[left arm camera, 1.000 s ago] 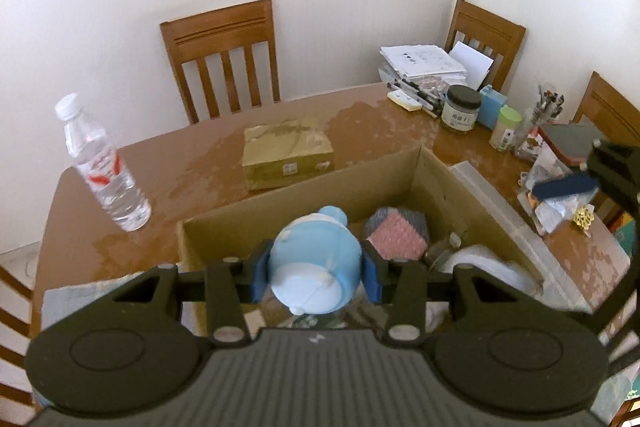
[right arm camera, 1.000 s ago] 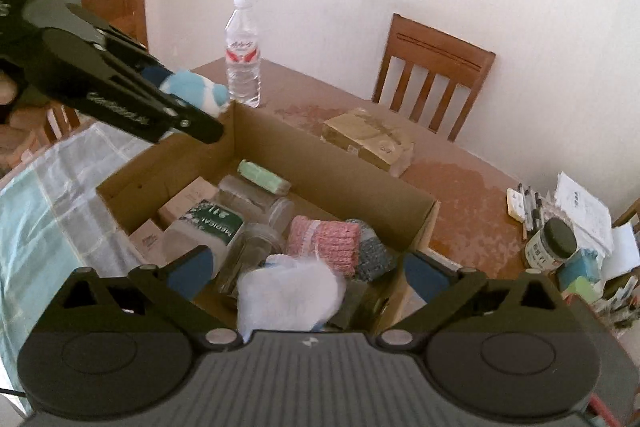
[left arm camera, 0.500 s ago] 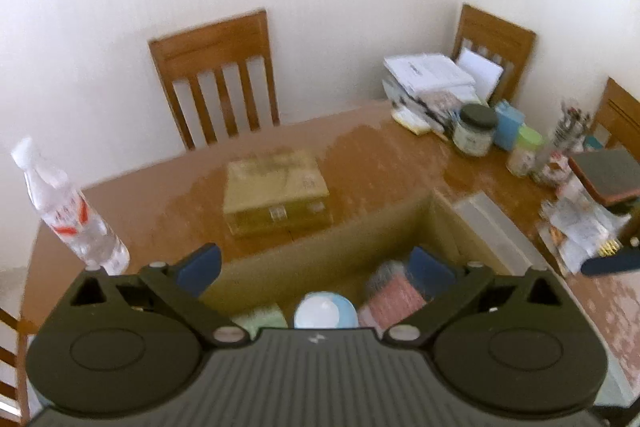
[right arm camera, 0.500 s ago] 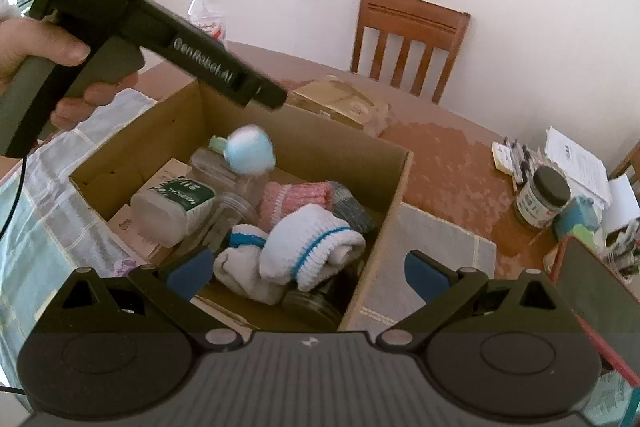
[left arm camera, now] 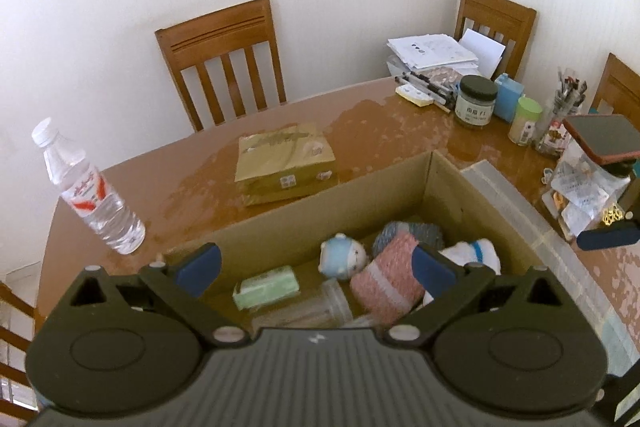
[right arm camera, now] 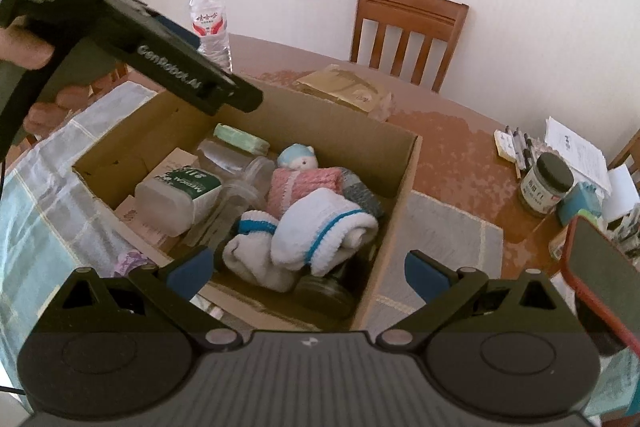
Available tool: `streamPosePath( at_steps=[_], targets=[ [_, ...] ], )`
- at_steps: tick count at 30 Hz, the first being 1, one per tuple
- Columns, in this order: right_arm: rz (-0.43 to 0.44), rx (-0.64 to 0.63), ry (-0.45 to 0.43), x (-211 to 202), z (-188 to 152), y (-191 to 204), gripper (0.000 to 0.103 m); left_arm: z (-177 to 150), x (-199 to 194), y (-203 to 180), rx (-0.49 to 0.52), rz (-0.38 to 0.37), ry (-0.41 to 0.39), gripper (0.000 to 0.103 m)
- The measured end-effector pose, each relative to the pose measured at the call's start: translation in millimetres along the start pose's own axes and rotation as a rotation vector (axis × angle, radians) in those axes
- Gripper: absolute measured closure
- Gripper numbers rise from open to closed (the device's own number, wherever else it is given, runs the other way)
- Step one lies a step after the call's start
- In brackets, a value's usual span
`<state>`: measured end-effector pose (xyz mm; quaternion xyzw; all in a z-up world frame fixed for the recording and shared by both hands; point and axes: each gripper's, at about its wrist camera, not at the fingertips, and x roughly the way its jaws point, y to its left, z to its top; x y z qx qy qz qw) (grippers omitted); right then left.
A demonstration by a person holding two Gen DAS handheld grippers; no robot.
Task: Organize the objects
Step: 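Open the right tool to drop the sock in the box while the left drops the toy, then move the right tool to the second C&S pack while the left approaches the purple knit cup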
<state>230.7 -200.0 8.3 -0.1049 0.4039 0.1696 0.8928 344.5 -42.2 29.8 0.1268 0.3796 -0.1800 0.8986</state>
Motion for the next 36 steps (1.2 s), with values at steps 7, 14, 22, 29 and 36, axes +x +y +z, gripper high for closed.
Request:
streamPosePath(
  at_steps=[7, 14, 22, 29, 36],
  targets=[
    [-0.005, 0.057, 0.010, -5.7, -14.0, 13.6, 0.000, -20.9, -23.7, 0.0, -0.017, 0.024, -0.010, 0.002],
    [-0.003, 0.085, 0.040, -6.8, -40.3, 36.3, 0.000, -53.0, -51.7, -1.3, -0.031, 0.048, -0.019, 0.002],
    [-0.022, 0.058, 0.072, 2.0, -64.2, 61.1, 0.000, -95.2, -71.4, 1.3, -0.077, 0.054, 0.013, 0.001],
    [-0.002, 0.138, 0.114, 24.4, -74.9, 65.7, 0.000, -135.7, -77.4, -0.7, -0.057, 0.128, 0.013, 0.001],
    [-0.017, 0.216, 0.136, 50.4, -68.2, 74.1, 0.000, -164.8, -79.4, 15.8, -0.105, 0.201, 0.037, 0.001]
  ],
)
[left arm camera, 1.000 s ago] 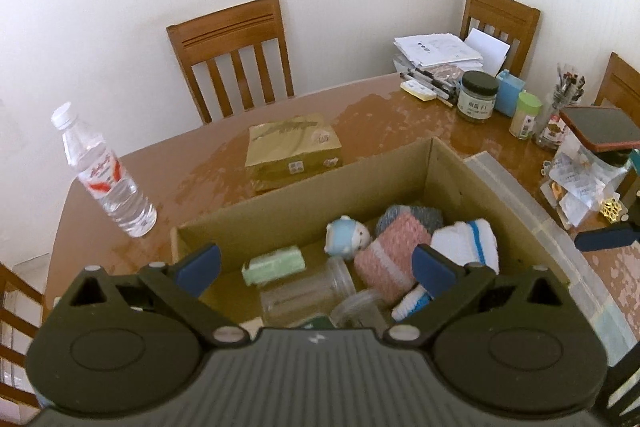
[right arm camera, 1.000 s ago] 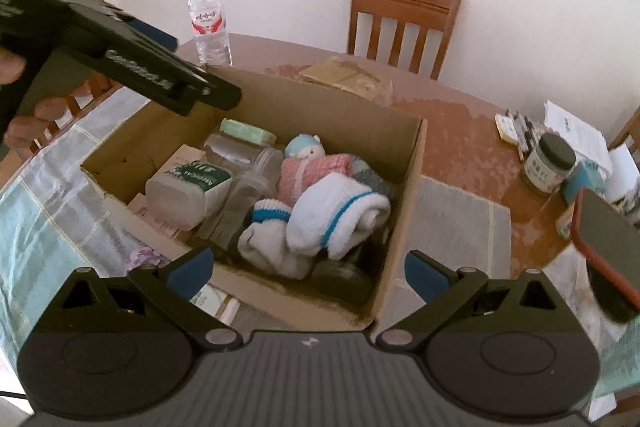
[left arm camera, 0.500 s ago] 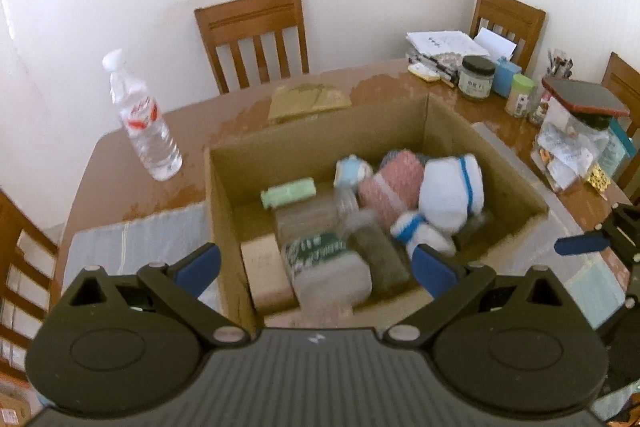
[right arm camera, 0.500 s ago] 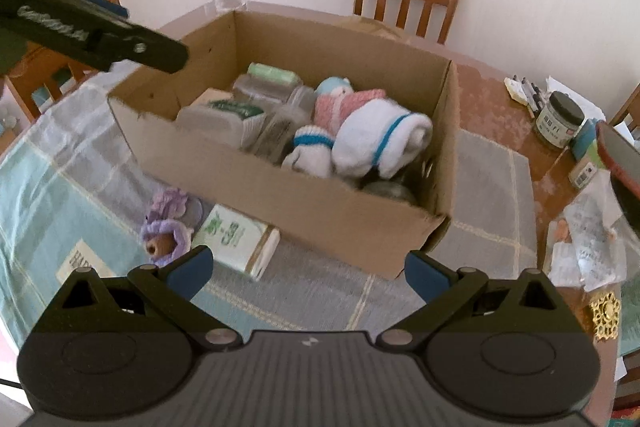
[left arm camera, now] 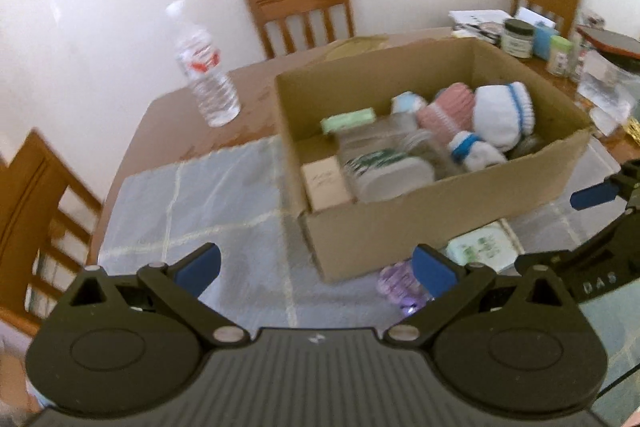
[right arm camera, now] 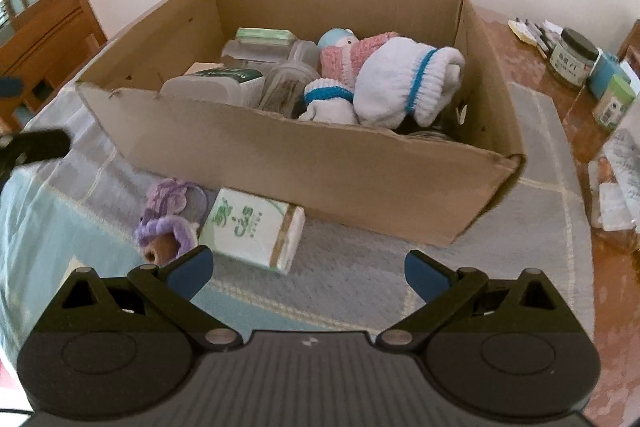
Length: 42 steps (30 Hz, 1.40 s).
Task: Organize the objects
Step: 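Move the right tool to the second C&S pack while the left approaches the purple knit cup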
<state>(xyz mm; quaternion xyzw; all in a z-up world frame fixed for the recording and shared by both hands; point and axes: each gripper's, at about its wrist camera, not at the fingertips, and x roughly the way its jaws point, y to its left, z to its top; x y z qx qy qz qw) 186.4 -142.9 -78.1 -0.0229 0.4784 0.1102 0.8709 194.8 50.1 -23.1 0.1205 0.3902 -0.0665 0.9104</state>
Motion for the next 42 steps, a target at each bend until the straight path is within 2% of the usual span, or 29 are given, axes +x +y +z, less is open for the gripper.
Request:
streamPosePath(
  at_steps=[7, 16, 24, 34, 42],
  targets=[
    [-0.008, 0.106, 0.031, 27.0, 13.3, 11.5, 0.000, -13.3, -0.6, 31.0, -0.094, 0.033, 0.019, 0.001],
    [-0.096, 0.169, 0.074, 53.4, 18.7, 26.1, 0.000, -25.0, 0.3, 45.1, -0.117, 0.026, 0.039, 0.001],
    [-0.183, 0.179, 0.096, 53.8, 15.9, 17.3, 0.000, -24.6, 3.0, 45.8, -0.114, 0.002, 0.040, 0.001],
    [-0.209, 0.207, 0.098, 34.8, -7.6, -29.0, 0.000, -18.6, 9.5, 22.1, -0.077, -0.066, 0.043, 0.001],
    [-0.159, 0.119, 0.069, 16.4, -28.2, -60.8, 0.000, -20.3, 18.8, -14.2, -0.025, -0.133, 0.062, 0.001]
  ],
)
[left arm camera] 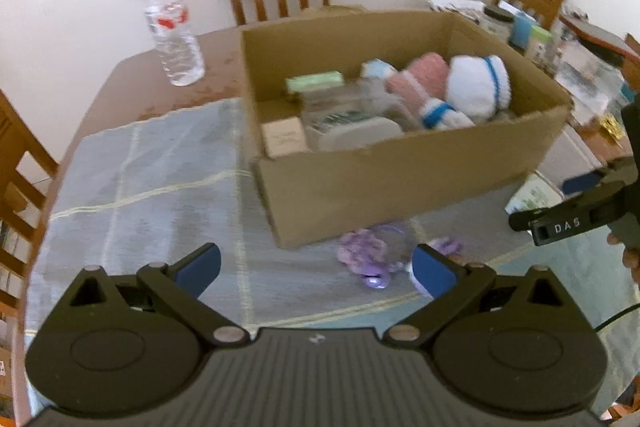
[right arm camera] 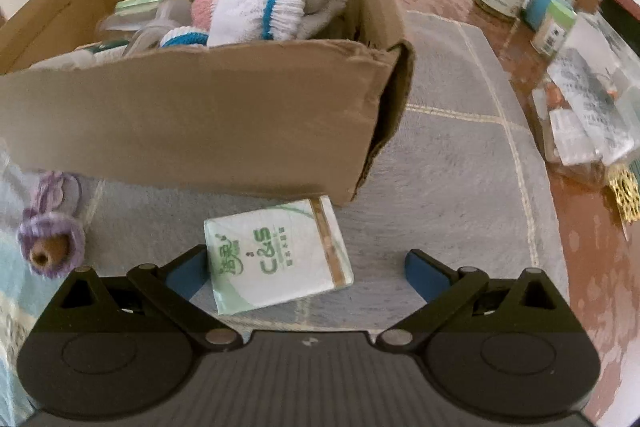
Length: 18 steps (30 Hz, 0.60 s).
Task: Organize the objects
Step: 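Move the right tool to the second C&S pack while the left approaches the purple knit cup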
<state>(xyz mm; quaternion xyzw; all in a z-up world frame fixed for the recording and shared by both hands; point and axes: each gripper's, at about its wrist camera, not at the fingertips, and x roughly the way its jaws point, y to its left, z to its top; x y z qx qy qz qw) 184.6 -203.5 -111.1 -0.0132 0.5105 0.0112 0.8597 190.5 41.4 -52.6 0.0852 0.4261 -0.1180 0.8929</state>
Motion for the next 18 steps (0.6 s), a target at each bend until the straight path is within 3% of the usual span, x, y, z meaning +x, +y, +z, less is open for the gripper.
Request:
streamPosePath(
  at_steps=[8, 18],
  targets=[
    [0.017, -0.034, -0.032, 8.1, 2.9, 6.5, 0.000, -3.2, 28.7, -33.3, -0.035, -0.037, 0.044, 0.001],
    [0.040, -0.068, -0.080, 6.3, -3.2, 1.9, 0.000, 3.3, 63.9, -56.0, -0.134, 0.031, 0.041, 0.001]
  ],
)
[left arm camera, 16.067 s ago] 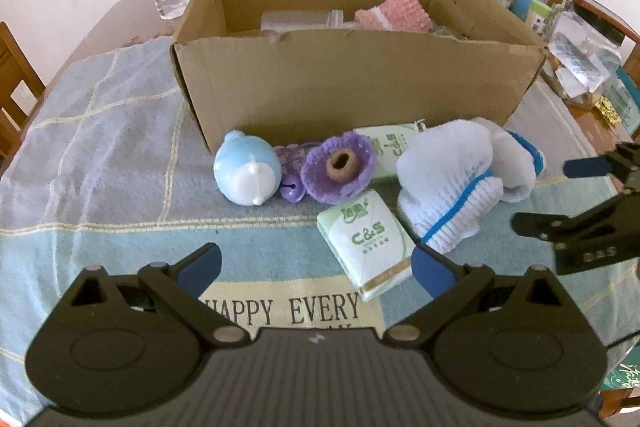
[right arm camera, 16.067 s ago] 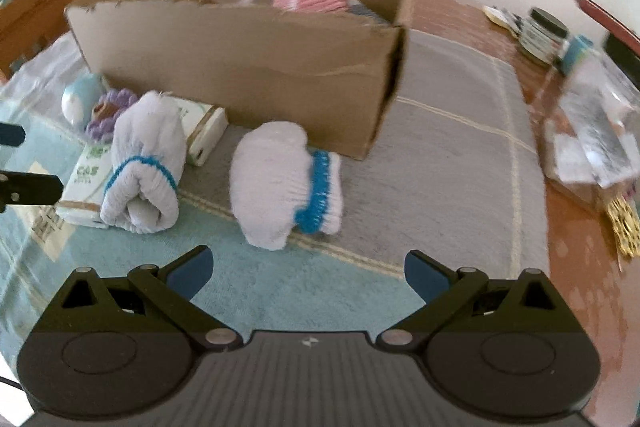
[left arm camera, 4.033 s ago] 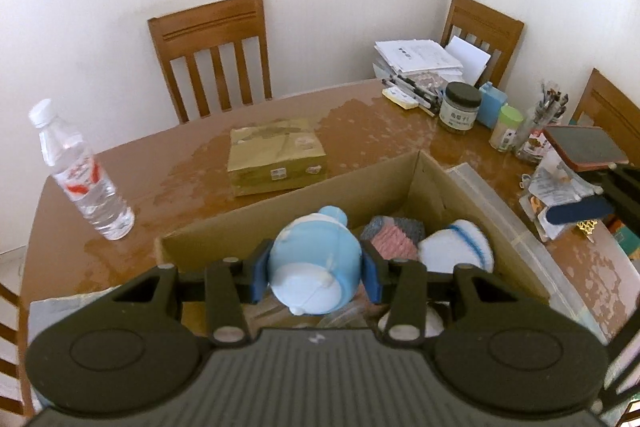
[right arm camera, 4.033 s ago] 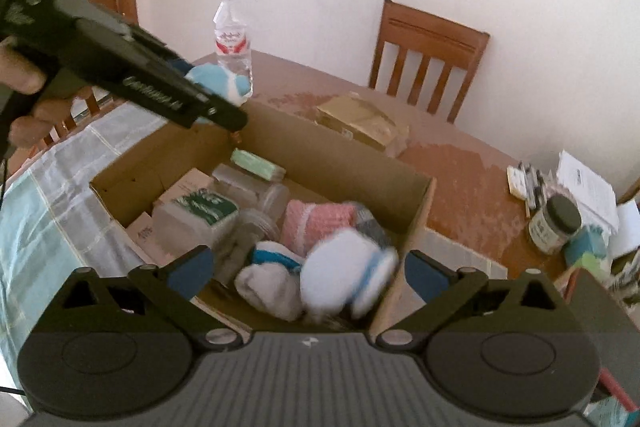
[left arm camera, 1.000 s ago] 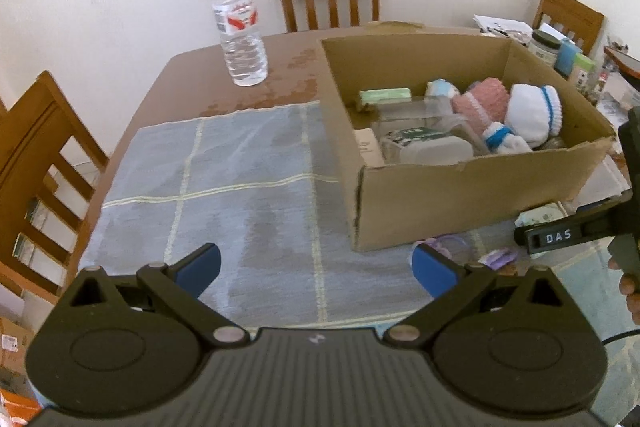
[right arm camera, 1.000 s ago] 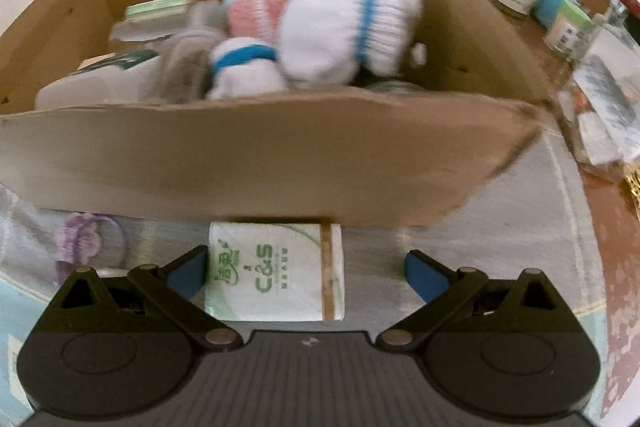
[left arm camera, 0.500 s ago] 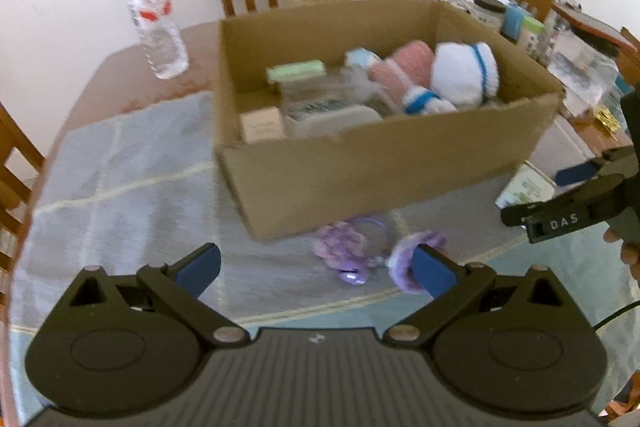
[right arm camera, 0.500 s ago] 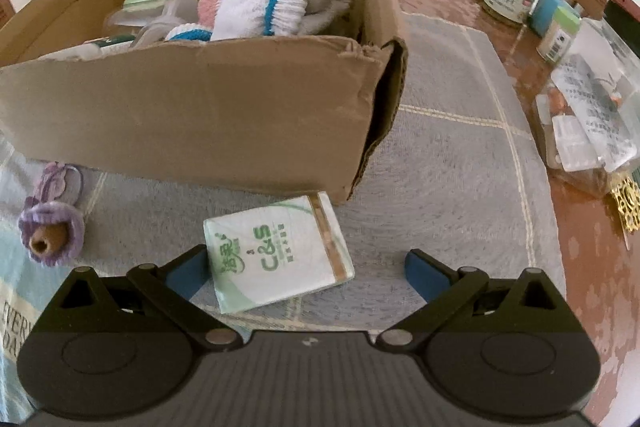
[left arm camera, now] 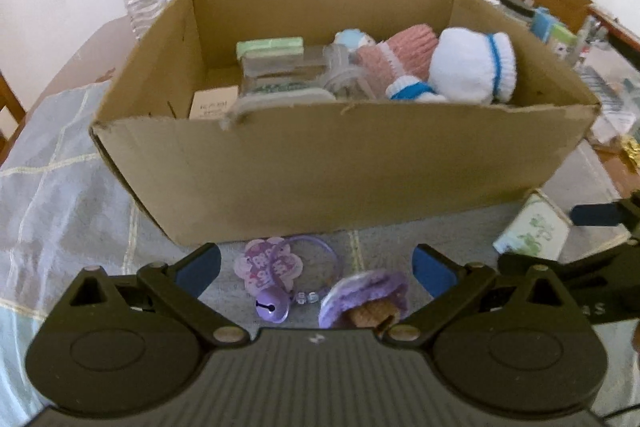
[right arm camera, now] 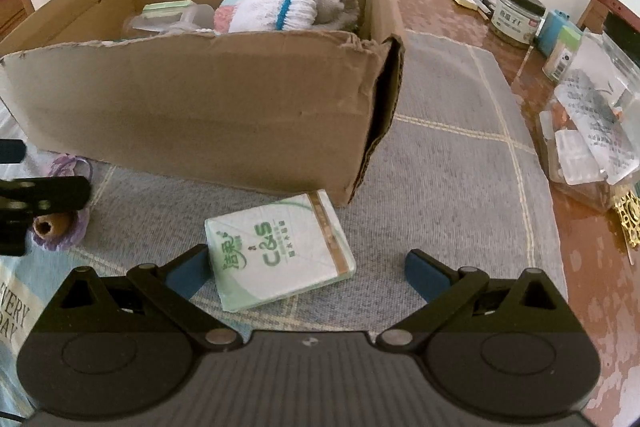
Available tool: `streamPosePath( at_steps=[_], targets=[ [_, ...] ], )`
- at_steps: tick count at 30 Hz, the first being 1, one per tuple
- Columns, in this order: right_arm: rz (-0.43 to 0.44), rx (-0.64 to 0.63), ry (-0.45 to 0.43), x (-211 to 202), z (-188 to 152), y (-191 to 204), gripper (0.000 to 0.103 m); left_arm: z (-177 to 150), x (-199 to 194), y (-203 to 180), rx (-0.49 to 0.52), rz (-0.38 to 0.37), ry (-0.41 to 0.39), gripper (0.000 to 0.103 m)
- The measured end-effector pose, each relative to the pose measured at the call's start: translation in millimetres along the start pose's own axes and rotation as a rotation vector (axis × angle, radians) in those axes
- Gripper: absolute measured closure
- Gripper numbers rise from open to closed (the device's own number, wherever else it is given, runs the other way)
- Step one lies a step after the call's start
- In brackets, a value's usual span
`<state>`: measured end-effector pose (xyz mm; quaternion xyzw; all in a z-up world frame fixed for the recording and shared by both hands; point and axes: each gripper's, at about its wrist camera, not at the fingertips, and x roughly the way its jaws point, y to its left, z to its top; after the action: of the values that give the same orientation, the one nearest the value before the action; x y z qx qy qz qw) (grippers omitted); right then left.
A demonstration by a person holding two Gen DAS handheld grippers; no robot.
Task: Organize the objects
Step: 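Move the right tool to the second C&S pack while the left approaches the purple knit cup, then grasp the C&S pack with the right tool while the left grasps the purple knit cup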
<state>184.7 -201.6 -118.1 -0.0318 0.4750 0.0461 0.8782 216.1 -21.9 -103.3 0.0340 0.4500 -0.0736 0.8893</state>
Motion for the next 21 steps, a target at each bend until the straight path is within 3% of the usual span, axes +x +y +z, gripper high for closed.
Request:
streamPosePath(
  at_steps=[9, 13, 21],
  targets=[
    [0.026, -0.037, 0.005, 0.8, 1.7, -3.1, 0.000, -27.3, -8.8, 14.3, 0.024, 0.057, 0.049, 0.001],
    [0.032, -0.045, 0.007, 1.6, 2.6, -4.2, 0.000, -36.8, -13.8, 21.1, 0.022, 0.035, 0.046, 0.002],
    [0.037, -0.052, 0.007, 2.4, 3.4, -5.7, 0.000, -38.5, -12.6, 8.8, -0.002, -0.061, 0.043, 0.016]
  ],
)
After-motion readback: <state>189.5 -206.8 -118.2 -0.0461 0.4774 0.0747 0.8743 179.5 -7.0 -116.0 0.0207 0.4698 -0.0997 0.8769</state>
